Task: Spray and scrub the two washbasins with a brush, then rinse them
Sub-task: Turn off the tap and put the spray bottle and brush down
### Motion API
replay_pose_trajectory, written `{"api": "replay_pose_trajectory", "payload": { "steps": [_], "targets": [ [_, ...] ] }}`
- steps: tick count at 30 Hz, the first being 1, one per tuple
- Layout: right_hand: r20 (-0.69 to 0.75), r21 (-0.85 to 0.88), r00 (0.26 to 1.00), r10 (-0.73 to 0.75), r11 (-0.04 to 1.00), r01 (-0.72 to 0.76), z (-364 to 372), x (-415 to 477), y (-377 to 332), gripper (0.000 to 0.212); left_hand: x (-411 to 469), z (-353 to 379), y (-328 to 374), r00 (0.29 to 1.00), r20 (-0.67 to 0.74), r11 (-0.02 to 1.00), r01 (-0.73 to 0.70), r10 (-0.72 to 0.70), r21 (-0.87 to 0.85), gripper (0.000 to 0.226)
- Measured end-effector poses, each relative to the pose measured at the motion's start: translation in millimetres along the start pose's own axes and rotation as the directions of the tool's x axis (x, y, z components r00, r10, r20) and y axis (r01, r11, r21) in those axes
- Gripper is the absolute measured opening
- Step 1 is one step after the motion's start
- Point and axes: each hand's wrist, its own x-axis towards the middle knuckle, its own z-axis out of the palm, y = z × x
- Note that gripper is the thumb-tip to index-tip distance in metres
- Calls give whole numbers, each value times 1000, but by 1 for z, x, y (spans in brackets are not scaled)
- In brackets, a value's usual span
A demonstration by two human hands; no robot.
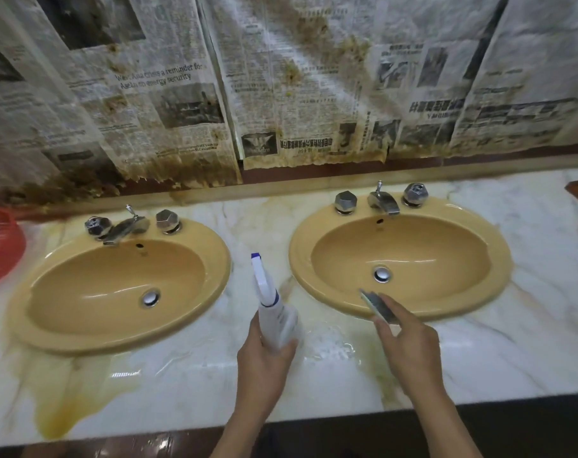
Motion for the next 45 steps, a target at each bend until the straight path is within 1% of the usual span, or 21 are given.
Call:
{"api": "replay_pose_trajectory", "payload": {
  "steps": [2, 4, 8, 11, 13, 15, 18, 22, 26, 30, 34, 37, 41, 45],
  "targets": [
    [9, 30, 1000, 8, 1000, -8, -12, -4, 4, 42, -21, 11, 3, 1000, -27, 999, -4, 3, -35, 57],
    [39, 48, 999, -15, 999, 13, -18, -9, 4, 42, -36, 14, 3, 998, -65, 998, -7, 3, -55, 56],
    [158, 95, 983, -93, 992, 78, -9, -20, -8, 42, -62, -1, 2, 983, -182, 995, 6, -25, -102, 55],
    [274, 94, 945, -179, 983, 159, 6, -31, -23, 43, -85, -22, -5, 953, -295, 988, 30, -74, -149, 57],
    [343, 70, 914, -219, 976, 208, 19, -41, -33, 43, -101, -41, -15, 930, -357, 988, 37, -89, -148, 56],
    [388, 44, 882, -267, 961, 272, 32, -54, -43, 44, -116, -62, -27, 908, -407, 988, 37, -95, -148, 57],
    [431, 45, 847, -312, 944, 326, 54, -77, -61, 44, -132, -93, -45, 877, -468, 983, 29, -112, -180, 58],
    [469, 38, 809, -354, 924, 381, 94, -112, -89, 43, -153, -139, -74, 859, -494, 978, 36, -136, -206, 56],
    [489, 51, 788, -373, 914, 402, 141, -158, -126, 43, -175, -199, -105, 851, -505, 982, 54, -141, -183, 57],
    [487, 93, 778, -398, 909, 407, 186, -208, -158, 43, -188, -259, -132, 855, -500, 984, 59, -138, -169, 63],
    [494, 106, 777, -391, 914, 392, 216, -249, -179, 42, -196, -312, -146, 854, -508, 990, 55, -113, -127, 63],
    [490, 112, 779, -392, 914, 390, 234, -261, -193, 43, -189, -342, -153, 859, -498, 991, 72, -121, -117, 64],
    [454, 102, 805, -382, 920, 379, 262, -254, -217, 44, -160, -374, -164, 849, -503, 981, 83, -162, -176, 62],
    [412, 111, 836, -364, 930, 350, 308, -237, -246, 43, -109, -405, -168, 865, -484, 985, 53, -128, -167, 63]
  ]
}}
